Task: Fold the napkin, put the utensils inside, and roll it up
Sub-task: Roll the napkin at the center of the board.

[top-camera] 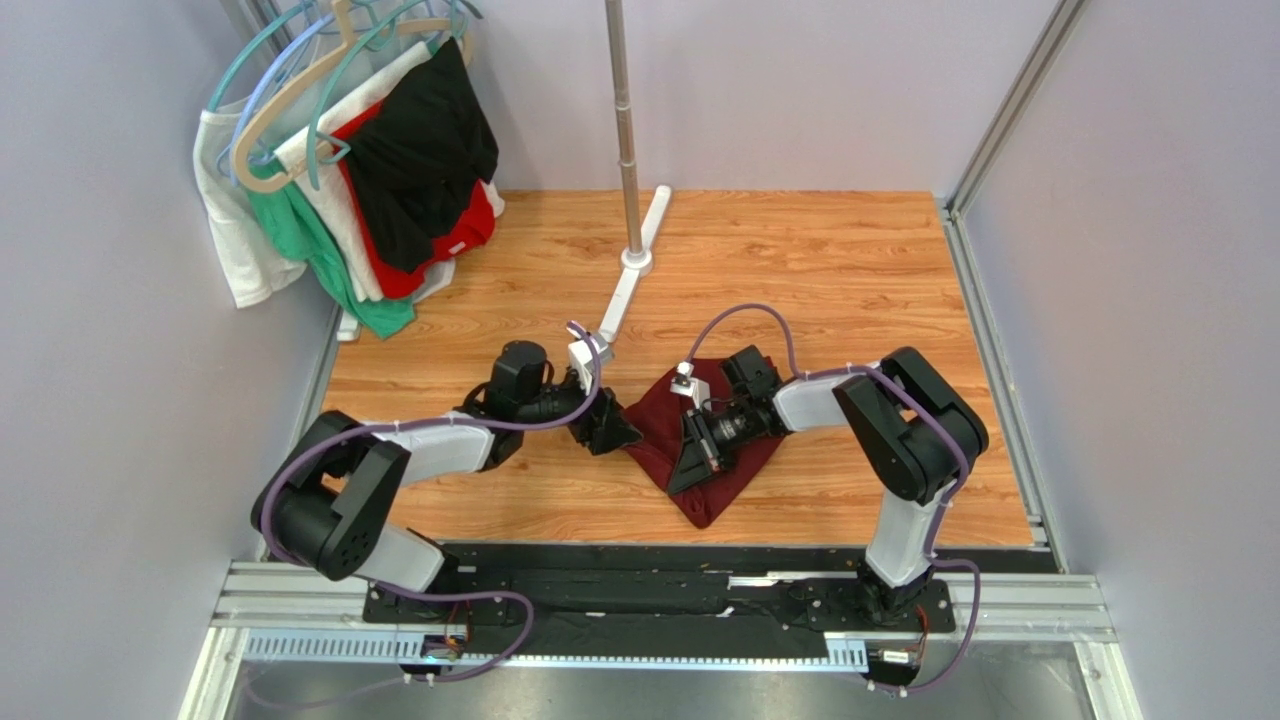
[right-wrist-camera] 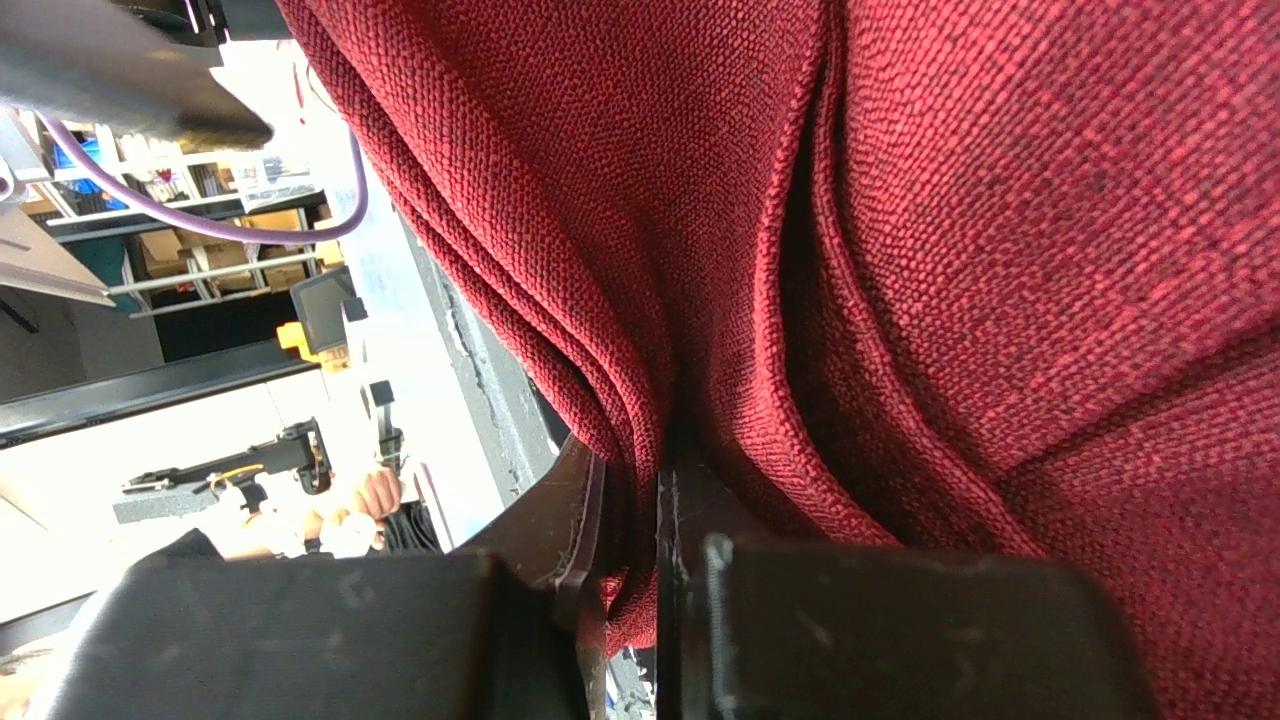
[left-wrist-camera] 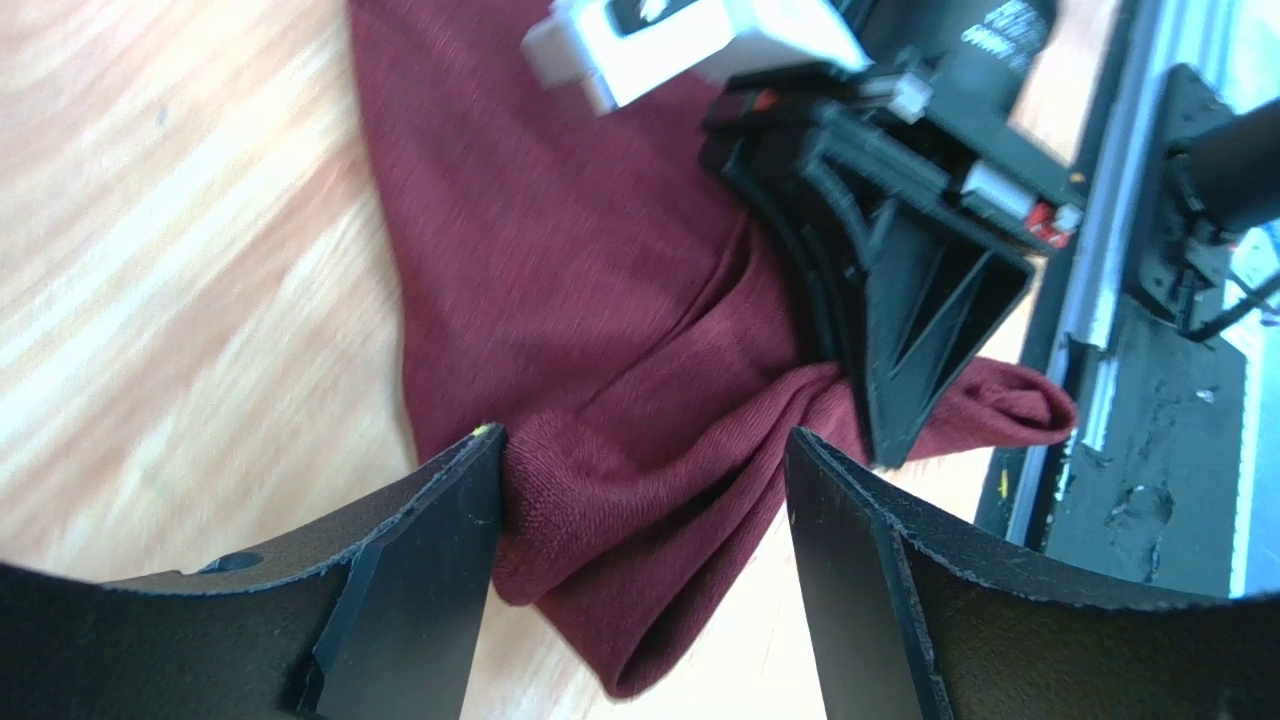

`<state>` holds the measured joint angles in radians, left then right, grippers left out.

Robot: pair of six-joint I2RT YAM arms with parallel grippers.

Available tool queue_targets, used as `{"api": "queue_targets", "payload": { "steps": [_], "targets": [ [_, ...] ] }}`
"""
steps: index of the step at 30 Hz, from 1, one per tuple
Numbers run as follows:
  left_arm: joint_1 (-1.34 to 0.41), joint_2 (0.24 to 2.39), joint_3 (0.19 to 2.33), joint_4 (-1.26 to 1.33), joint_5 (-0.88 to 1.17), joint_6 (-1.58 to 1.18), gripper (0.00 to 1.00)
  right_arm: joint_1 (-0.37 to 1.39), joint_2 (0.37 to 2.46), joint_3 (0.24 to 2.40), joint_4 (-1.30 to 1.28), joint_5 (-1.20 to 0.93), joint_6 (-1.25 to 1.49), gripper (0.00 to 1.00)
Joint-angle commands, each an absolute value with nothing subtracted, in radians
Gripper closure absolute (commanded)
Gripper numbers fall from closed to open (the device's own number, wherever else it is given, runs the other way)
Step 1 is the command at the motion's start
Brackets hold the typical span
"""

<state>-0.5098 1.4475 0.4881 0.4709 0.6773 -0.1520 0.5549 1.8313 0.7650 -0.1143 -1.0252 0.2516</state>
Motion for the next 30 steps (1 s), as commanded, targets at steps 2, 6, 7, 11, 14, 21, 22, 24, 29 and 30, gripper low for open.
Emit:
{"api": "queue_targets", "payload": {
  "steps": [2,6,7,11,14,21,22,24,29,30],
  "targets": [
    [-0.508,1.445,0.529,0.598,0.799,-0.124,0.24,0.555,1.848,0.769,-0.160,-1.017,0.229,1.00],
    [-0.509,1.433,0.535,0.582,0.813,-0.095,0.24,0.555,1.861,0.772,-0.169,-1.023,0.218,1.00],
    [-0.509,1.434,0.548,0.569,0.819,-0.088,0.24,0.555,1.862,0.775,-0.172,-1.023,0.213,1.00],
    [-0.529,1.448,0.584,0.561,0.850,-0.078,0.24,0.555,1.867,0.779,-0.183,-1.028,0.210,1.00],
    [-0.575,1.448,0.595,0.490,0.793,-0.026,0.26,0.555,1.870,0.785,-0.193,-1.031,0.204,1.00],
    [-0.673,1.462,0.647,0.226,0.755,0.081,0.27,0.543,1.862,0.784,-0.198,-1.040,0.201,1.00],
    [-0.679,1.463,0.646,0.219,0.758,0.080,0.28,0.540,1.862,0.785,-0.199,-1.042,0.202,1.00],
    [-0.693,1.460,0.638,0.222,0.759,0.078,0.28,0.540,1.862,0.787,-0.201,-1.051,0.198,1.00],
    [-0.706,1.502,0.670,0.192,0.690,0.121,0.27,0.540,1.871,0.793,-0.206,-1.060,0.190,1.00],
    [-0.707,1.512,0.676,0.190,0.689,0.123,0.27,0.538,1.871,0.792,-0.206,-1.060,0.190,1.00]
  ]
}}
